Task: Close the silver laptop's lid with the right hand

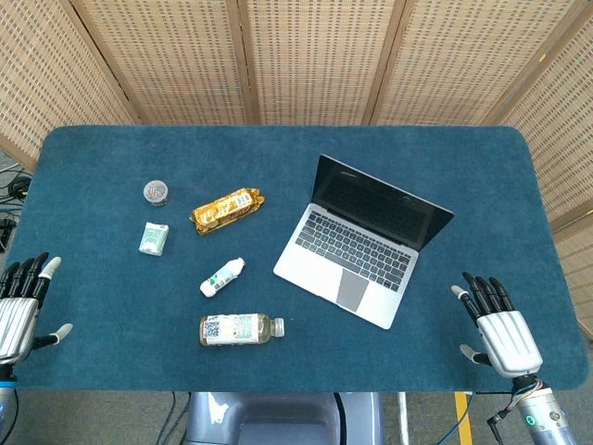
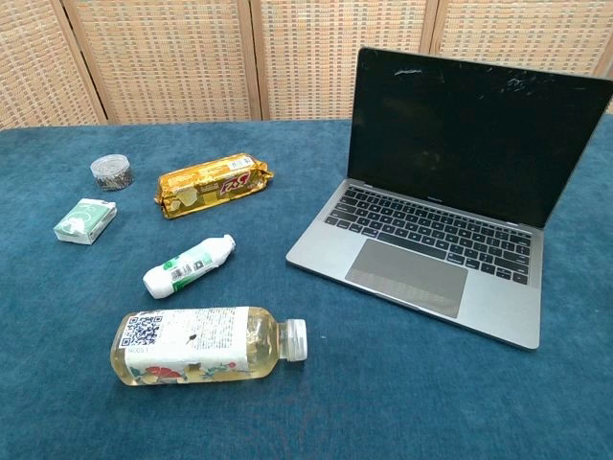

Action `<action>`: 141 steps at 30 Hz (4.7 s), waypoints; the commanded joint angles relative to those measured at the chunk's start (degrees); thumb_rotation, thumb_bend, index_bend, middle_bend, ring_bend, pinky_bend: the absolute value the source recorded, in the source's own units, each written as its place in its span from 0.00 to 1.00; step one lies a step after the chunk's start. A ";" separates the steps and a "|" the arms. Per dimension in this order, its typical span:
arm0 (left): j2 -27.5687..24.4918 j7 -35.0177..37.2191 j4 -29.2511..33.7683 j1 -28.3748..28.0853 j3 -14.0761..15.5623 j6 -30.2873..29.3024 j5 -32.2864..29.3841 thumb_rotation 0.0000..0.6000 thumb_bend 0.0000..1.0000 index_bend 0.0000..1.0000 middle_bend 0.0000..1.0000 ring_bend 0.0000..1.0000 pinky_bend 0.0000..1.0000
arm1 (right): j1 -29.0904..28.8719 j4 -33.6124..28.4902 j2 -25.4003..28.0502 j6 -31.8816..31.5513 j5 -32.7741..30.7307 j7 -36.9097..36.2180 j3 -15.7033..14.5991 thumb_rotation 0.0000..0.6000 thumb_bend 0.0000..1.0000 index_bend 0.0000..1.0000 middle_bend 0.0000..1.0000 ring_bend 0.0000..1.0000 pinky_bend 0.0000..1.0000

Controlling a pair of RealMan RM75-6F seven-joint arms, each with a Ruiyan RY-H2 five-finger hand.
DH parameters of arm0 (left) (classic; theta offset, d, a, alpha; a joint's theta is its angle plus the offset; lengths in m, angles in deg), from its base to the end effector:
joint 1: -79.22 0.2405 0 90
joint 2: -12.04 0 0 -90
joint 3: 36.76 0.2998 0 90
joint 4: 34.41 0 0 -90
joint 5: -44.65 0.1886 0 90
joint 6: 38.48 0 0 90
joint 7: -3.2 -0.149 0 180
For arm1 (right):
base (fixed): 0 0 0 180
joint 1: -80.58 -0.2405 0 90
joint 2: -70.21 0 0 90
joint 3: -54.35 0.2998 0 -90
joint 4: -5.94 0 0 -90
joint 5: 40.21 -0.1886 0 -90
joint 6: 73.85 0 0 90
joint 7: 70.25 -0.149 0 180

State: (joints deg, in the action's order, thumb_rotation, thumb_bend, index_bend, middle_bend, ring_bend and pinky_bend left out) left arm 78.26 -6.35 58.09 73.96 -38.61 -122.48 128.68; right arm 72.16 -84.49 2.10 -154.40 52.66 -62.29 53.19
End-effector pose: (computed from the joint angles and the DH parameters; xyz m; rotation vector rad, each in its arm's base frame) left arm -0.3452 0.1863 0.1812 -1.4268 -0.8436 -0.7763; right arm -0.3257 -0.1922 0.1486 1.6472 -0.8228 0.8436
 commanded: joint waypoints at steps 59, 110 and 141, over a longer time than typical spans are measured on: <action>-0.23 -0.59 0.77 0.07 0.37 -0.01 0.79 1.00 0.06 0.00 0.00 0.00 0.00 | -3.95 -10.76 7.82 -0.73 -6.12 5.31 9.54 1.00 1.00 0.12 0.00 0.00 0.07; -0.57 1.10 0.31 -0.30 0.55 1.20 0.45 1.00 0.06 0.00 0.00 0.00 0.00 | -25.44 -16.58 -2.65 9.78 -30.67 35.79 19.12 1.00 1.00 0.15 0.01 0.00 0.14; 0.27 0.78 -0.82 -1.20 0.55 3.56 -1.03 1.00 0.06 0.00 0.00 0.00 0.00 | -35.55 -4.11 -7.55 16.49 -49.11 34.95 22.00 1.00 1.00 0.07 0.00 0.00 0.04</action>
State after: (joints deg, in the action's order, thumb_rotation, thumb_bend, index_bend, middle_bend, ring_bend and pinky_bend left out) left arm 78.51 -5.55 57.30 72.79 -38.07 -118.97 127.69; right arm 37.18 -89.16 -4.68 -138.26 5.48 -26.89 74.70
